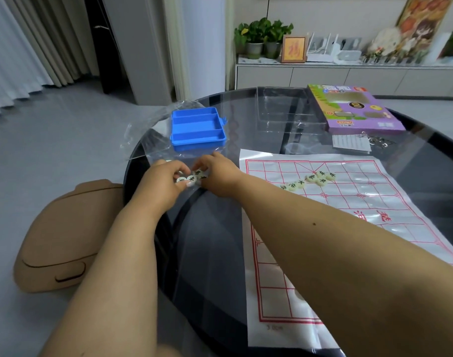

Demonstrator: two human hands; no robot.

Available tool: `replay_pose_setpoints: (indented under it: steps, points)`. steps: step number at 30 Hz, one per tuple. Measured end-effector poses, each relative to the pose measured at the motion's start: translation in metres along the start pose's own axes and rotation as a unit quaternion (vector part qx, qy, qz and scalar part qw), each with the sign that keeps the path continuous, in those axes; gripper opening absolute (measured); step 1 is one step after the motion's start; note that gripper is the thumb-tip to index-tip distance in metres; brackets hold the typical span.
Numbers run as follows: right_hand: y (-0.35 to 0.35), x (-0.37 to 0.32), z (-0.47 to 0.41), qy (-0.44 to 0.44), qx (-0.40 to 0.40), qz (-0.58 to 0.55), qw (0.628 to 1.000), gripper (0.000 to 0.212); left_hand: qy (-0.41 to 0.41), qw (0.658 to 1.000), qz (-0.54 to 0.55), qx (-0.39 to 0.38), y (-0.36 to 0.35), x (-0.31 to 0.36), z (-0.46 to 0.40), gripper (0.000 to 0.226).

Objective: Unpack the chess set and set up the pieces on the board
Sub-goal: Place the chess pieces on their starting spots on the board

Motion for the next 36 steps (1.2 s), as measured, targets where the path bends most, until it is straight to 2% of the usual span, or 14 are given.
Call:
replay_pose_setpoints:
  steps: [2, 4, 11, 14, 20, 23, 26, 30, 36]
  points:
    - [0.000, 0.000, 0.001, -0.002, 0.002, 0.009, 1.000, 0.047, -0.012, 1.000, -0.002, -0.004, -0.001, 0.000, 0.000, 0.024]
    - [0.000, 0.001, 0.001, -0.002, 0.005, 0.024, 1.000, 0.048, -0.018, 1.000, -0.008, -0.005, -0.001, 0.002, 0.000, 0.019]
    - [0.003, 0.002, 0.008, -0.004, 0.046, -0.015, 0.999, 0.029, -0.012, 1.000, -0.015, 0.000, -0.003, 0.003, 0.003, 0.009]
    - [0.005, 0.001, 0.008, -0.016, 0.065, 0.001, 0.998, 0.024, -0.012, 1.000, -0.018, 0.002, -0.005, 0.002, 0.003, 0.008]
    - [0.005, -0.009, 0.002, -0.020, 0.038, 0.125, 0.991, 0.041, -0.014, 0.999, -0.037, 0.002, -0.006, 0.001, 0.001, 0.014]
    - [0.004, -0.008, 0.003, -0.024, 0.024, 0.139, 0.990, 0.044, -0.008, 0.999, -0.036, 0.003, -0.005, 0.005, 0.002, 0.012]
    - [0.016, -0.002, 0.011, -0.027, 0.038, 0.130, 0.990, 0.038, -0.006, 1.000, -0.017, 0.015, -0.002, 0.011, 0.002, 0.005]
    - [0.057, 0.028, 0.047, -0.044, 0.068, 0.093, 0.992, 0.030, -0.040, 0.999, 0.023, 0.009, -0.009, 0.045, -0.001, 0.004]
    - [0.105, 0.100, 0.110, -0.090, 0.065, 0.088, 0.990, 0.021, -0.120, 0.991, 0.028, -0.060, -0.053, 0.133, -0.007, 0.013]
Point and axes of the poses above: each hand's wrist, its own z-axis away from the middle knuckle, its own y-axis out of the back of the hand, x = y × z, the point moved 5 cm from there along -z, towards the middle knuckle
